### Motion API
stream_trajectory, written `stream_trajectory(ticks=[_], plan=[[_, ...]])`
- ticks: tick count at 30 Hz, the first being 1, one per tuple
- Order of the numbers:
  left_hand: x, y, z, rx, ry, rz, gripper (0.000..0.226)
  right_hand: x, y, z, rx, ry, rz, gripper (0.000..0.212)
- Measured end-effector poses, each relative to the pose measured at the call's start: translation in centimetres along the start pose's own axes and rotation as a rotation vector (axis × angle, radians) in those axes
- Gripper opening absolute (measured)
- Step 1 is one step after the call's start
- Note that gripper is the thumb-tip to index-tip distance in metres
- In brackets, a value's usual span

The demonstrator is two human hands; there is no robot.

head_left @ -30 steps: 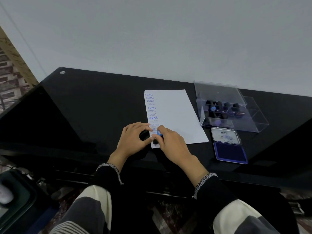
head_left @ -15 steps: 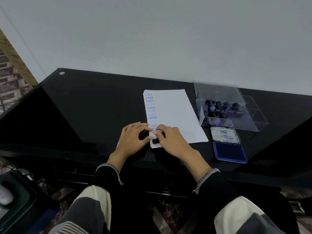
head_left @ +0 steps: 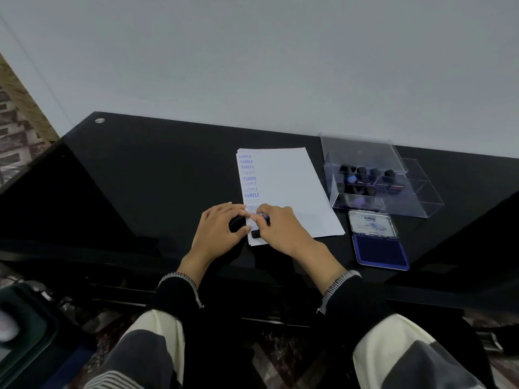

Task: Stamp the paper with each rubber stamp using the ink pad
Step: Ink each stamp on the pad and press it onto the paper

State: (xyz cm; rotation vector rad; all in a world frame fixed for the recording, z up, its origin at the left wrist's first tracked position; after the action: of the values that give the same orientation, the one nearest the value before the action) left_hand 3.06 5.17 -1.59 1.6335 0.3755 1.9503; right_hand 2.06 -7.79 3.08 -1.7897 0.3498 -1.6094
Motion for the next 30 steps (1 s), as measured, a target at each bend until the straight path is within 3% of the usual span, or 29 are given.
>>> stream_trajectory(ticks=[5,11,20,26,30], plan=[[0.1,0.1,0.0,0.002,0.001,-0.014,0.04,-0.5,0.5,-0.7,-0.01,0.028,0.028,0.023],[0.1,0.1,0.0,0.002,0.009,-0.013,0.021,-0.4,0.1,-1.9,0.026,0.069,0.042,0.016],[0.3,0.1,-0.1,0.008,0.029,-0.019,0.025,-0.4,0.5,-0.6,-0.008,0.046,0.061,0.024],[0.3,0.1,-0.1,0.005,0.035,0.004,0.035,-0.5,0.3,-1.9,0.026,0.088,0.079,0.016],[0.3,0.2,0.0,-0.001,0.039,0.002,0.047,-0.4,0.5,-0.5,-0.006,0.071,0.087,0.023]])
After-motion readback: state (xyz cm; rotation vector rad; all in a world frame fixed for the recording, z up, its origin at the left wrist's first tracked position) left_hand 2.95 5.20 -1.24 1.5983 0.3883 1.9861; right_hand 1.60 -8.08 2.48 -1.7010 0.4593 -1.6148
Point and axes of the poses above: each hand's wrist, its own z-axis towards the middle knuckle, its own x-axis out of the back of the hand, y = z × x, the point moved 10 cm from there along z, towards the middle knuckle, and after that the axes turned 1 degree about x, right-handed, at the moved point
